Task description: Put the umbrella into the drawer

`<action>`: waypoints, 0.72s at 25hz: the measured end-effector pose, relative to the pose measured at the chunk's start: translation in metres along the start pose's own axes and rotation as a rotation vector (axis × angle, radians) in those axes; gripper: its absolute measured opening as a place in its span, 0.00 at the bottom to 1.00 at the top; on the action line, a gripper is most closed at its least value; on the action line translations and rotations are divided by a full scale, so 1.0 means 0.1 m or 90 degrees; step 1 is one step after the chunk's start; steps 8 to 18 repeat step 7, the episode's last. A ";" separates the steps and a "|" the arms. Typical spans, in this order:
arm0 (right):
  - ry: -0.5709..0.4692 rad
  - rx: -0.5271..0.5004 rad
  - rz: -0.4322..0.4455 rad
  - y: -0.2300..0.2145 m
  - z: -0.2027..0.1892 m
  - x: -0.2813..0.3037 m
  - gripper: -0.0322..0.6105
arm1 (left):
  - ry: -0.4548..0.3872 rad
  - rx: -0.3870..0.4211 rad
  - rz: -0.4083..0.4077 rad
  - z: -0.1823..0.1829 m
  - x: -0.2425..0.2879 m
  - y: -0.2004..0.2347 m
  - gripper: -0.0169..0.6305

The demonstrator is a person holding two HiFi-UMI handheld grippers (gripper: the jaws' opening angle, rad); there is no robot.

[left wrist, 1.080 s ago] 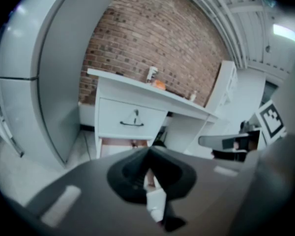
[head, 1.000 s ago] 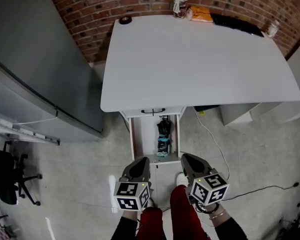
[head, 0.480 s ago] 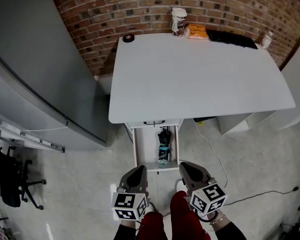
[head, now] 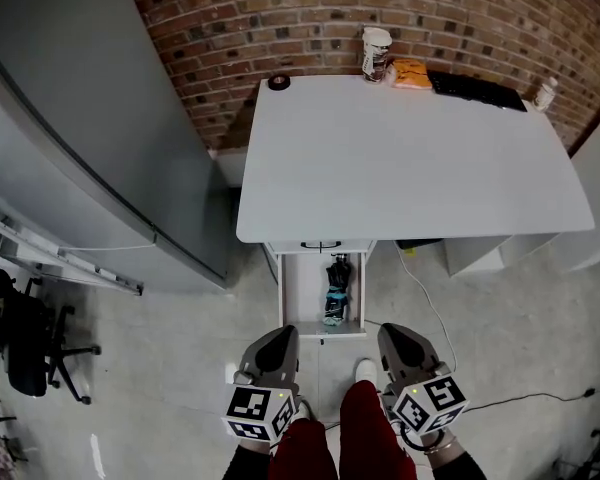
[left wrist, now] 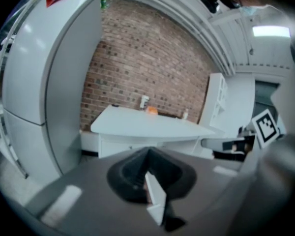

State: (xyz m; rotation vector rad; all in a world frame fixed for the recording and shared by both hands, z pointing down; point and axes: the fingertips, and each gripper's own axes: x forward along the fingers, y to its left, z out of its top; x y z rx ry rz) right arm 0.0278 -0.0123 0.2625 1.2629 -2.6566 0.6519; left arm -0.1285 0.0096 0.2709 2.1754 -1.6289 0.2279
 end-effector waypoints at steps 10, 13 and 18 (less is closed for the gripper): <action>-0.041 0.004 -0.004 0.08 0.15 -0.28 0.05 | -0.017 0.017 -0.011 0.12 -0.23 -0.08 0.03; -0.041 0.004 -0.004 0.08 0.15 -0.28 0.05 | -0.017 0.017 -0.011 0.12 -0.23 -0.08 0.03; -0.041 0.004 -0.004 0.08 0.15 -0.28 0.05 | -0.017 0.017 -0.011 0.12 -0.23 -0.08 0.03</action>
